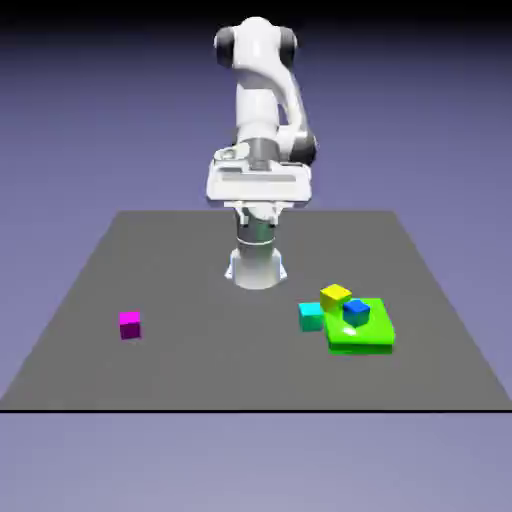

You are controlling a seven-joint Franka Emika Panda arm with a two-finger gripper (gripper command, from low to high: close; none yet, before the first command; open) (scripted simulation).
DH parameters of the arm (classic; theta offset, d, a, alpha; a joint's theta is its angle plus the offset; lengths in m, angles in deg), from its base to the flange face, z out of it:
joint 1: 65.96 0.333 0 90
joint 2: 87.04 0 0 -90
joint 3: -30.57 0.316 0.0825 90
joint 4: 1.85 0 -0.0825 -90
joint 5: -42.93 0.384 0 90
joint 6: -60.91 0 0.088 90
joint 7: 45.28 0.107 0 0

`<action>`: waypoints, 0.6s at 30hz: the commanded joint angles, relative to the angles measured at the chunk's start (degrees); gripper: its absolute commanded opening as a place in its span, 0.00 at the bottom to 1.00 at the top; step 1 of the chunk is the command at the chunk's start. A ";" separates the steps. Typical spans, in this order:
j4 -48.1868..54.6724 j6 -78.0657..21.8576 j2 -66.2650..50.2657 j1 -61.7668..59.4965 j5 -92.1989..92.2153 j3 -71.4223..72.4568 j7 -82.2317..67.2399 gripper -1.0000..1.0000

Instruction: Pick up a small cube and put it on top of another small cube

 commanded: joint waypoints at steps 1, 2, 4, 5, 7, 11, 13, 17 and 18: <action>0.09 -2.46 -1.87 0.34 2.50 -0.79 0.01 0.50; 0.17 -4.92 -3.73 0.69 4.99 -1.57 0.02 0.50; 0.35 -9.83 -7.46 1.37 9.97 -3.15 0.04 0.50; 0.44 -12.29 -9.32 1.71 12.46 -3.93 0.05 0.50; 0.61 -17.20 -13.05 2.40 17.45 -5.50 0.07 0.50; 0.96 -27.03 -20.51 3.76 27.41 -8.65 0.11 0.50; 1.13 -31.94 -24.23 4.45 32.40 -10.22 0.13 0.50; 1.48 -41.77 -31.69 5.82 42.36 -13.36 0.17 0.50; 1.57 -44.23 -33.55 6.16 44.86 -14.15 0.18 0.50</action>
